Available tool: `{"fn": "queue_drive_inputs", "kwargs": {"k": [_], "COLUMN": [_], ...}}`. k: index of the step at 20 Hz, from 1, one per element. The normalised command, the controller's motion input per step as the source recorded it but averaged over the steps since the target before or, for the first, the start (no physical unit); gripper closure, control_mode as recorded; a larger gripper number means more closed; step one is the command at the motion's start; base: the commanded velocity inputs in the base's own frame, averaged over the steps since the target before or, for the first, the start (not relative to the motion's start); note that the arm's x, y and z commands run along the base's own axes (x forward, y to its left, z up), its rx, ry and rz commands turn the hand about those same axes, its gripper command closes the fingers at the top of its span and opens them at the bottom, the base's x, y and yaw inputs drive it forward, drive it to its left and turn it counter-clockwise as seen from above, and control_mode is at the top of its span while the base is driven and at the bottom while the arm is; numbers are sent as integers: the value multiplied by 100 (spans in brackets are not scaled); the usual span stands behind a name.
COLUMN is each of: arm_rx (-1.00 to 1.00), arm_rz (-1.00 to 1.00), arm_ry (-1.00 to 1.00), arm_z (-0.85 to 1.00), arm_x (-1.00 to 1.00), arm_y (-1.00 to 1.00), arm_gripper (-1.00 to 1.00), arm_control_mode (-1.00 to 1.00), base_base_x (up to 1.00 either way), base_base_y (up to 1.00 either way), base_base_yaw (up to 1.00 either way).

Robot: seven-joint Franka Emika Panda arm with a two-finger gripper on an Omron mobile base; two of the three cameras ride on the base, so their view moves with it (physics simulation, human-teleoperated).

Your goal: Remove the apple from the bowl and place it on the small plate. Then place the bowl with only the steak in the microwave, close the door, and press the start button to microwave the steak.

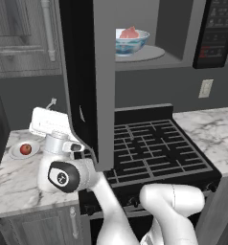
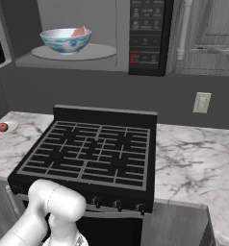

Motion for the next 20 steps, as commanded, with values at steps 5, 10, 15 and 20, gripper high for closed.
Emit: {"fn": "queue_drive_inputs", "kwargs": {"k": [5,10,15,20], "arm_rx": [20,32,35,43], "arm_rz": [0,0,4,13], "arm_ry": [-34,-9,-10,-9], "arm_z": [58,81,58,39], "arm_x": [-46,-46,-28,-3], "arm_y": [-21,-18,-38,-61], "arm_gripper": [-100,-100,-100,-100], "arm_control_mode": [-100,-100,-100,-100], "base_base_x": [0,0,0,0], "base_base_y": [0,0,0,0], "base_base_yaw": [0,0,0,0]}}
